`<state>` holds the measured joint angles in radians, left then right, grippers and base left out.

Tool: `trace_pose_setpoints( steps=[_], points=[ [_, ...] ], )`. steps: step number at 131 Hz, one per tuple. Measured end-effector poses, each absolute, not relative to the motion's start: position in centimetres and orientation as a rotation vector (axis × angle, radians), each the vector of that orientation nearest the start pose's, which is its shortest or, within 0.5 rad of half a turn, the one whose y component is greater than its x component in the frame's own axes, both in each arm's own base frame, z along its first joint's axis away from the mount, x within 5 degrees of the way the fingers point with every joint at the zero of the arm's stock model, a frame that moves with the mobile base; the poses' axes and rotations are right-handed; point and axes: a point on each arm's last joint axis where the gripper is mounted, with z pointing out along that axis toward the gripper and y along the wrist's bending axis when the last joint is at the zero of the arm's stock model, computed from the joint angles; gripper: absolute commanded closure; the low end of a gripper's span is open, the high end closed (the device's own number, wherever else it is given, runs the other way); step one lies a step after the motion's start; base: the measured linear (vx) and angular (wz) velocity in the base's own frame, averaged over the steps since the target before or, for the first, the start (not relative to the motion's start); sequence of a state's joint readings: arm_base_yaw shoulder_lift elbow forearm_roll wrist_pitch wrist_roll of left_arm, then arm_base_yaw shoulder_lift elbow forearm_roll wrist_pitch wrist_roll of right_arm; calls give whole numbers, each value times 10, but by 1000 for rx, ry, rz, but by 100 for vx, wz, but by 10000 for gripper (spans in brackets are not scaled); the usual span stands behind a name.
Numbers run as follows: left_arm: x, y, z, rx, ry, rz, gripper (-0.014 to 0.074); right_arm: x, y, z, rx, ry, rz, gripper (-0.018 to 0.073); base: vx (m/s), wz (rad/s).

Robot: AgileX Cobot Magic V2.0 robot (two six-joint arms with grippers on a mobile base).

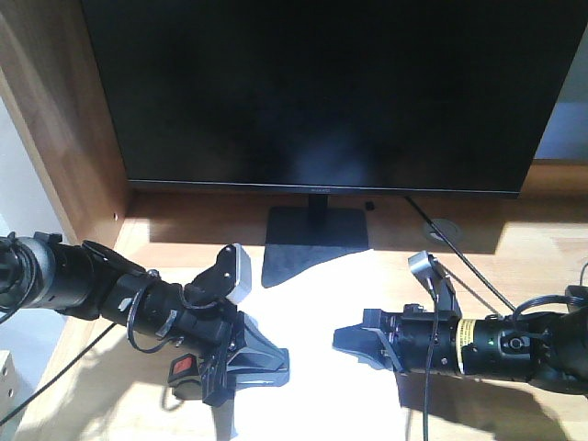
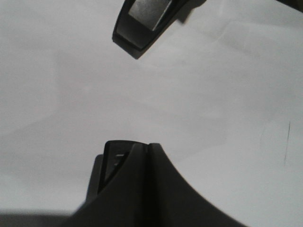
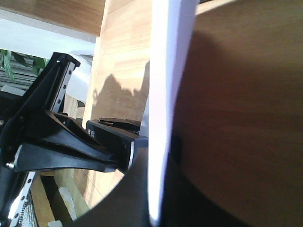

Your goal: Grab stapler and paper to desk for stapling

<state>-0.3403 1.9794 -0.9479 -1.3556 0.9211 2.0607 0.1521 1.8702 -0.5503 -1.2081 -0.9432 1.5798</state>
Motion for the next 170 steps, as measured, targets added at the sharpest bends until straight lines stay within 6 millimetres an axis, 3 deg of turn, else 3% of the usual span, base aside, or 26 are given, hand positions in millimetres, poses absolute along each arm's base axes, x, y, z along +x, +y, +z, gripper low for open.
trace_pose_setpoints(
  steps=[56, 122, 146, 170],
  points=[
    [289, -177, 132, 1551, 1862, -960, 603, 253, 108, 110, 62, 2400, 1361, 561, 0, 0],
    [281, -169, 199, 1593, 1686, -711, 603, 253, 108, 110, 62, 2400, 1361, 538, 0, 0],
    [280, -168, 206, 1590, 1669, -687, 603, 253, 108, 110, 62, 2400, 1361, 398, 0, 0],
    [279, -167, 205, 1591, 1676, -680, 603, 253, 108, 110, 62, 2400, 1361, 94, 0, 0]
  ],
)
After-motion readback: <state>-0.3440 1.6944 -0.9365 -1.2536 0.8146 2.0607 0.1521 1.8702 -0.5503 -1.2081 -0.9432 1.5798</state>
